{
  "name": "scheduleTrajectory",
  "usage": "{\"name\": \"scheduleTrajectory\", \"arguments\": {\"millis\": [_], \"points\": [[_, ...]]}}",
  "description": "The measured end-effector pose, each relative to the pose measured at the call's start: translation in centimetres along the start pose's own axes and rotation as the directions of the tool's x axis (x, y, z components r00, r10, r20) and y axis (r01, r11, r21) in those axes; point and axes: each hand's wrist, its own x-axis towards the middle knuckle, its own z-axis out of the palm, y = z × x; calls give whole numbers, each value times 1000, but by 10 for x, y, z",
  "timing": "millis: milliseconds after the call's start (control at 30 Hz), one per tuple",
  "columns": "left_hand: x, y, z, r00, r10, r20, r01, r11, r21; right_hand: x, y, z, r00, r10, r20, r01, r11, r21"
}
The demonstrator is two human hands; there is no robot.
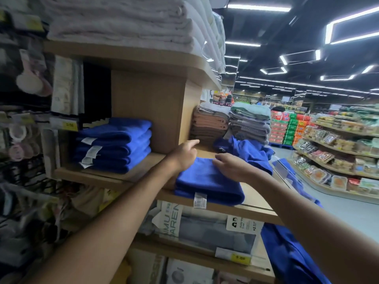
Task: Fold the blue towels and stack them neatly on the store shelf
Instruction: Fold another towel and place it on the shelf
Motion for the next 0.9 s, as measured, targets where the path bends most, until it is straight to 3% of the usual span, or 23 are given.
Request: {"name": "scheduleTrajectory", "arguments": {"millis": [100, 200, 367, 467, 567, 633, 700, 767, 833, 900], "points": [[6, 8, 15, 980, -8, 201, -67, 929, 364, -6, 2, 20, 995, -48, 86, 56, 993, -99], [1, -7, 21, 953, -109, 281, -63, 839, 540, -11, 6, 34, 994, -31, 106, 47, 988, -147], [-5, -23, 23, 945, -124, 302, -55, 852, 520, -8, 10, 38, 986, -10, 165, 37, 986, -162], [-6, -23, 24, 946, -128, 298, -51, 848, 528, -11, 13, 41, 999, -10, 47, 13, 998, -55], [-9, -24, 23, 953, -119, 280, -44, 857, 513, -23, 27, 38, 958, 210, -195, -217, 976, -14], [-11, -26, 21, 962, -106, 252, -30, 876, 482, -33, 37, 31, 921, 351, -170, -377, 913, -158], [-13, -27, 20, 972, -89, 217, -21, 890, 456, -35, 41, 28, 918, 384, -99, -396, 902, -173], [-15, -26, 19, 980, -65, 186, -21, 902, 430, -32, 38, 27, 923, 371, -101, -378, 924, -59], [-16, -24, 19, 987, -42, 158, -23, 921, 389, -27, 32, 28, 927, 359, -108, -337, 924, 178], [-16, -24, 18, 994, -20, 108, -18, 941, 339, -25, 24, 28, 930, 350, -110, -273, 860, 432]]}}
